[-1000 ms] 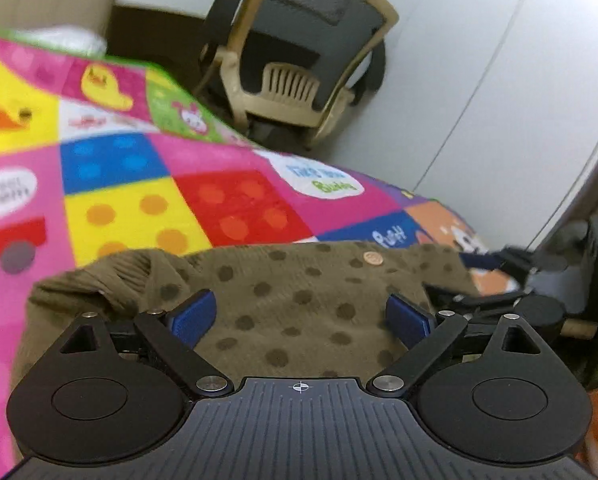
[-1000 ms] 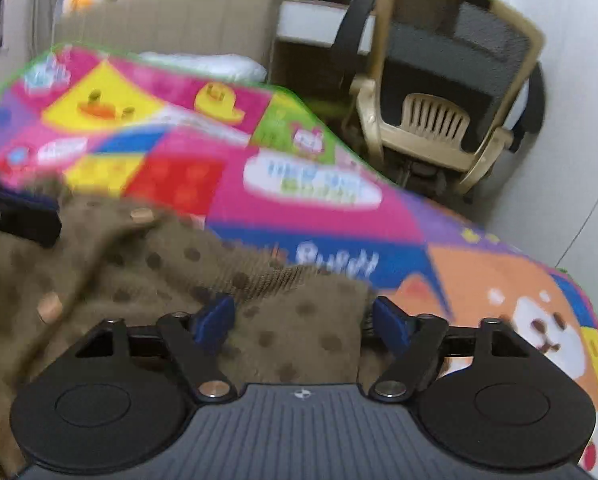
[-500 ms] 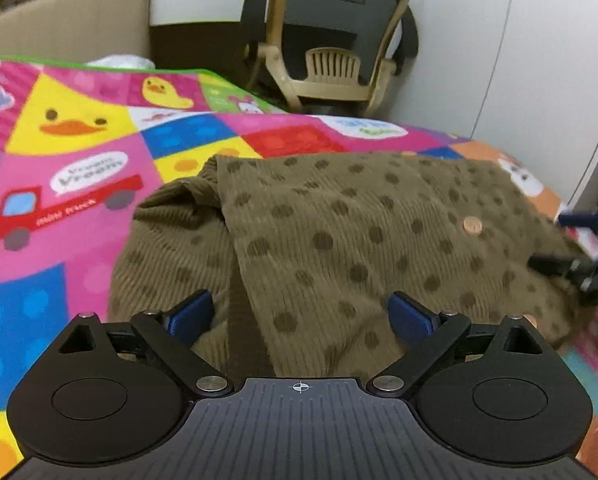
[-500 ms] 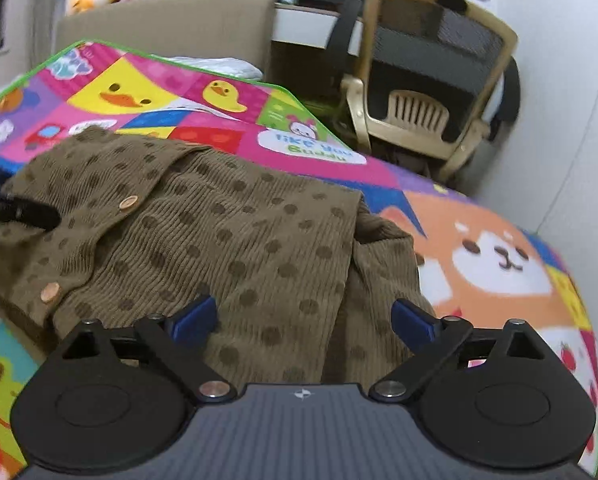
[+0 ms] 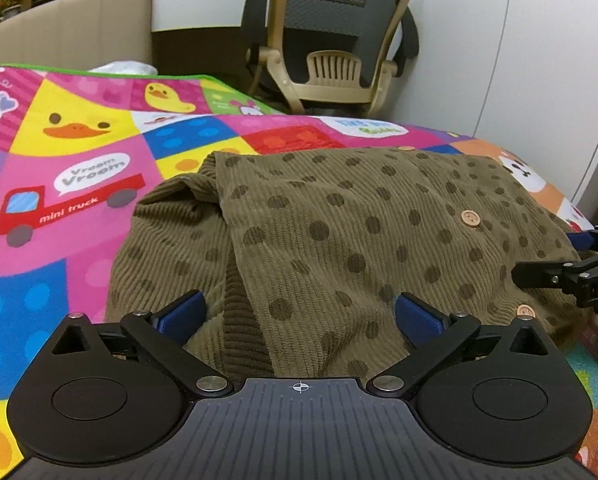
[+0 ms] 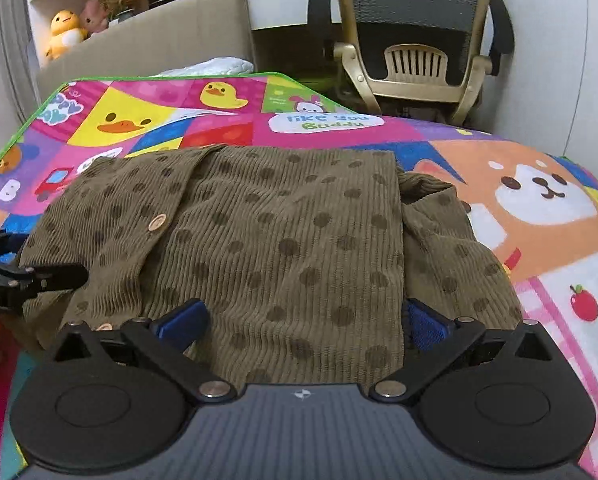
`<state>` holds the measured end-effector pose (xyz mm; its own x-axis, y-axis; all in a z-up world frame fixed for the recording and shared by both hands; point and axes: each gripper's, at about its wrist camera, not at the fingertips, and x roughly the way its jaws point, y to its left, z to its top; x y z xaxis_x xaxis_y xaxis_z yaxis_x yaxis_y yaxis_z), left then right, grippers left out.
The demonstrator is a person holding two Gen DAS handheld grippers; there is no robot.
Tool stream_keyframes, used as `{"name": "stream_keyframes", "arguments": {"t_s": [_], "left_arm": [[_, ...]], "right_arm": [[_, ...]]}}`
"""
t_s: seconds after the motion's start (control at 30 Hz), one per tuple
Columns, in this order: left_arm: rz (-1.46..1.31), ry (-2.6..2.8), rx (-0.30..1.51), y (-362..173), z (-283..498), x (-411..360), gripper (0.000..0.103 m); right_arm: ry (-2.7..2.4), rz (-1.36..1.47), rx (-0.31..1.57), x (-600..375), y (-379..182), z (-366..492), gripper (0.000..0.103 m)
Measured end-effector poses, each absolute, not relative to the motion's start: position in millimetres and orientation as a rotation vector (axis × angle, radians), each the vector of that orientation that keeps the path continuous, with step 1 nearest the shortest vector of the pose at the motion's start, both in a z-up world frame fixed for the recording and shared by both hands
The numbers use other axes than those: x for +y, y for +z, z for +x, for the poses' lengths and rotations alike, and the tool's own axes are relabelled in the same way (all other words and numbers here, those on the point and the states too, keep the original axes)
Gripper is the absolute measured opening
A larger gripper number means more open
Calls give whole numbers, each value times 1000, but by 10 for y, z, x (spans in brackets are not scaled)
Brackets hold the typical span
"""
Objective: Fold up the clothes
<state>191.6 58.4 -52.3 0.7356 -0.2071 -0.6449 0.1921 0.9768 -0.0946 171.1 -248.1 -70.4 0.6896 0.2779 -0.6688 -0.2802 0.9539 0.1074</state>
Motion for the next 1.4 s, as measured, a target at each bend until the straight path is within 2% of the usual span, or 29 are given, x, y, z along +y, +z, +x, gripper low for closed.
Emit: {"name": "stream_keyframes", "arguments": {"t_s": [0.17, 0.3, 0.43, 0.5, 0.6, 0.7, 0.8, 0.93, 1.03, 1.23, 1.4], "left_arm": [[-69, -234, 714, -466, 1897, 645, 103], [-234, -337, 614, -176, 1752, 752, 103], [-269, -512, 515, -11, 1766, 564, 103], [-297, -539, 553, -115, 1920, 457, 103], [-413, -478, 704, -447, 2201, 475, 103], [-446, -496, 687, -485, 2178, 550, 103], [-435, -496, 696, -489, 2127, 581, 103], [-386, -490, 678, -524, 2074, 528, 103], [-361, -478, 676, -537, 2050, 459, 103], [-342, -536, 724, -464, 2000, 529, 103], [-264, -372, 695, -308, 1555, 818, 103]], "right_arm": [[331, -24, 735, -2501, -733, 1658, 103], [335, -38, 728, -2487, -728, 1651, 103], [334, -39, 729, -2485, -718, 1660, 103], [336, -42, 731, -2484, -715, 1662, 103], [342, -49, 732, -2486, -713, 1658, 103], [343, -35, 722, -2518, -686, 1640, 103], [324, 9, 694, -2595, -599, 1612, 103], [162, -25, 544, -2686, -358, 1624, 103], [35, -144, 594, -2629, -504, 1820, 103], [14, -169, 605, -2571, -674, 1861, 103], [4, -181, 590, -2566, -665, 1814, 103]]}}
